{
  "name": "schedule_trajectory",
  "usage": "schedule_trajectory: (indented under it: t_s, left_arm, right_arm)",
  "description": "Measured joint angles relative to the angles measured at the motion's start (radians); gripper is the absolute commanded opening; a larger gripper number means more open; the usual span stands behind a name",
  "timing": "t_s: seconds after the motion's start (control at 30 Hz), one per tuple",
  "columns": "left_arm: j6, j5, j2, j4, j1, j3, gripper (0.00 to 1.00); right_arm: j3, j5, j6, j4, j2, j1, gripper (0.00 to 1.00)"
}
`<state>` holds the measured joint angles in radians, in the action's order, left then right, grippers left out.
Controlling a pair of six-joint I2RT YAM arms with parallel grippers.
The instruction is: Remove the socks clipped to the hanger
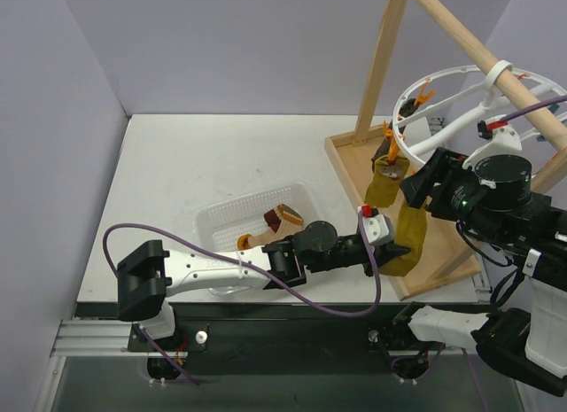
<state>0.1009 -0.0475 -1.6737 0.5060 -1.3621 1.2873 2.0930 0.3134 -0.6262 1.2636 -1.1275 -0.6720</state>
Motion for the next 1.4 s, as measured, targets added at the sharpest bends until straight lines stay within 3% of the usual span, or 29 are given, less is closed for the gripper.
schedule_trajectory:
  t_s: [0.17, 0.47, 0.67, 1.03, 1.4]
  left_arm:
    - [0.000, 0.009, -0.005, -0.010, -0.001, 0.000, 0.00]
    - [-0.001, 0.019, -0.005, -0.022, -0.002, 0.000, 0.00]
    - [-0.017, 0.036, -0.005, -0.044, -0.003, 0.000, 0.00]
    - [-0.034, 0.044, -0.005, -0.063, -0.003, 0.000, 0.00]
    - [-0.034, 0.044, -0.005, -0.070, -0.004, 0.011, 0.00]
  right_arm:
    - [0.079, 0.140, -0.008, 0.048, -0.085, -0.090, 0.53]
    - [0.082, 0.265, -0.027, 0.061, -0.172, -0.139, 0.53]
    - [0.079, 0.273, -0.027, 0.064, -0.147, -0.148, 0.55]
    - [-0.053, 0.210, -0.023, 0.082, 0.037, -0.148, 0.59]
    - [-0.026, 0.304, -0.031, 0.080, -0.135, -0.148, 0.57]
